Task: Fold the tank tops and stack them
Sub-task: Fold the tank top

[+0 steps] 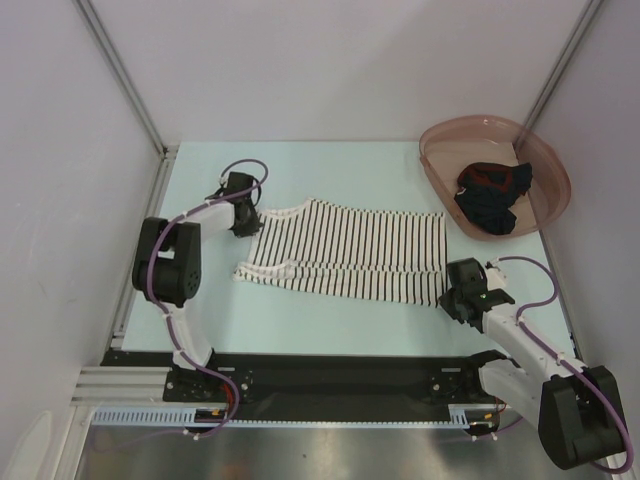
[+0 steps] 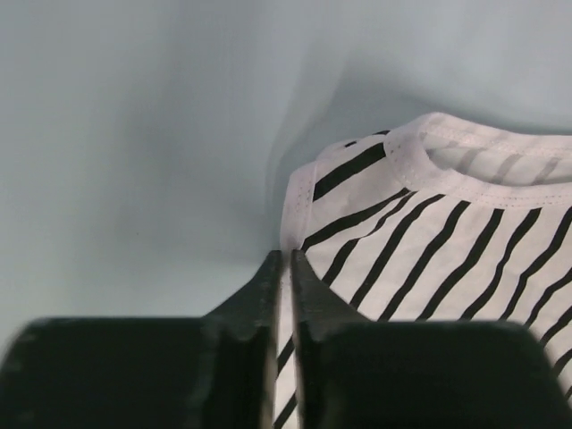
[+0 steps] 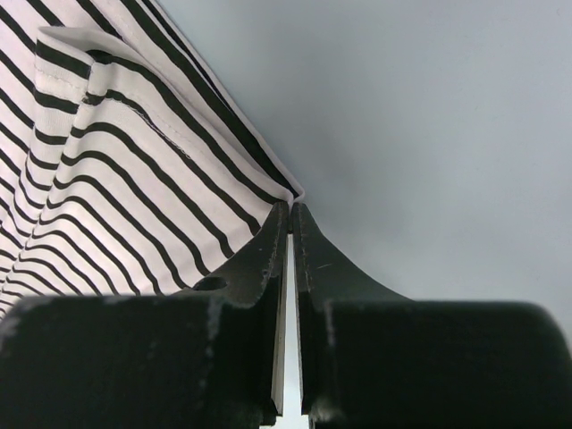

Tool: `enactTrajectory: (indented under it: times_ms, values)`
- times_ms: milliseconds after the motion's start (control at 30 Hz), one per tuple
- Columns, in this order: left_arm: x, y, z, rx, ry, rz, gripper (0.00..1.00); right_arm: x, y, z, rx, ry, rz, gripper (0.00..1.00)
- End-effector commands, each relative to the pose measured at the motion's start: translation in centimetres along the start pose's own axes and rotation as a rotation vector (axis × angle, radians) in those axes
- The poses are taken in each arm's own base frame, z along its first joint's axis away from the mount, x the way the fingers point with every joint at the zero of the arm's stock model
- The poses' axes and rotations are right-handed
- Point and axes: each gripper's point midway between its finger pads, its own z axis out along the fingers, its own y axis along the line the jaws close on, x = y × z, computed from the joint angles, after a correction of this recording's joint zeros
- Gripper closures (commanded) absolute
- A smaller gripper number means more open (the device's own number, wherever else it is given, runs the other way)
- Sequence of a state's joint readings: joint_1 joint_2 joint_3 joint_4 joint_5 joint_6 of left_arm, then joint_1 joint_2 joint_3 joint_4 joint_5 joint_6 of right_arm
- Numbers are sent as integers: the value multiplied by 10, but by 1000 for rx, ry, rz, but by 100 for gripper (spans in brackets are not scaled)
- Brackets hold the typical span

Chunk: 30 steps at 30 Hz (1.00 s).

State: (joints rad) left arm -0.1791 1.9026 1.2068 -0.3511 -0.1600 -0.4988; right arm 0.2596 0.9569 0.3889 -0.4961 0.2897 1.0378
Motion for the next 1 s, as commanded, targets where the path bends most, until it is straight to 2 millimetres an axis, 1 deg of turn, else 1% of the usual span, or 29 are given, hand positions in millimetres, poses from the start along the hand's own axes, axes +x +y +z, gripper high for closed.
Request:
enactTrajectory:
  times_ms: [0, 33, 67, 100, 133, 167, 200, 233, 267, 333, 367, 400, 433, 467, 500, 533, 567, 600, 633, 667, 700, 733, 767, 800, 833, 867, 900, 933, 967]
  values:
    - [-4, 1, 11, -6, 8, -34, 94, 5, -8, 0, 19, 16, -14, 95]
    - [-7, 3, 9, -10, -1, -47, 99, 6, -7, 0, 17, 20, -12, 95]
    - [-8, 5, 9, -13, -4, -56, 99, 6, -7, 0, 15, 21, -13, 95]
    - [-7, 12, 9, -18, -1, -71, 100, 7, -7, 0, 14, 25, -17, 95]
    - [-11, 13, 5, -9, -12, -80, 100, 7, -6, 0, 12, 28, -16, 95]
    - [-12, 24, 6, -17, -8, -97, 100, 8, -6, 0, 9, 29, -17, 96]
    - [-12, 30, 5, -18, -3, -110, 100, 11, -4, -1, 1, 32, -29, 96]
    - [-14, 31, 2, 3, -1, -124, 100, 11, -4, -1, 3, 25, -23, 96]
    - [-11, 43, 3, -2, 11, -148, 100, 13, -5, -1, 9, 26, -31, 96]
    - [-14, 48, -4, 13, -9, -167, 100, 17, -3, -1, 2, 35, -38, 96]
    - [-9, 56, -4, 1, -4, -183, 100, 18, -2, -1, -3, 39, -40, 96]
    - [-7, 59, -6, -2, -6, -190, 100, 19, -3, 0, 4, 45, -42, 96]
    - [-12, 60, -12, 1, -33, -196, 100, 23, 0, 0, -6, 57, -48, 97]
    - [-10, 61, -15, -1, -40, -203, 100, 25, 1, 0, -9, 61, -47, 97]
    - [-5, 78, -14, -25, -33, -239, 100, 28, 1, 0, -11, 69, -51, 97]
    - [-9, 81, -20, -20, -59, -250, 100, 34, 4, 0, -20, 80, -65, 97]
    - [-8, 85, -21, -24, -66, -260, 100, 37, 4, 0, -18, 84, -60, 97]
    - [-3, 94, -22, -36, -62, -275, 100, 40, 5, -1, -18, 90, -66, 97]
    - [-4, 96, -26, -34, -74, -281, 100, 42, 4, -1, -13, 88, -70, 97]
    - [-3, 100, -28, -43, -76, -284, 100, 48, 5, -3, -19, 99, -92, 97]
    - [1, 105, -29, -52, -72, -293, 100, 50, 4, -4, -12, 101, -88, 97]
    - [-1, 107, -33, -50, -88, -297, 100, 50, 5, -4, -11, 90, -91, 97]
    - [-2, 109, -35, -48, -93, -298, 100, 52, 6, -6, -18, 90, -99, 93]
    - [1, 109, -36, -48, -93, -297, 97, 52, 5, -6, -16, 89, -101, 89]
    - [0, 109, -38, -41, -100, -296, 93, 51, 7, -7, -23, 88, -107, 80]
    - [-2, 108, -40, -35, -109, -291, 89, 50, 9, -8, -31, 84, -115, 76]
    - [-2, 108, -41, -29, -118, -288, 81, 48, 8, -8, -26, 79, -124, 75]
    - [-5, 109, -44, -33, -133, -287, 75, 42, 12, -11, -30, 56, -123, 66]
    - [-6, 111, -46, -42, -142, -291, 66, 39, 14, -13, -35, 43, -132, 63]
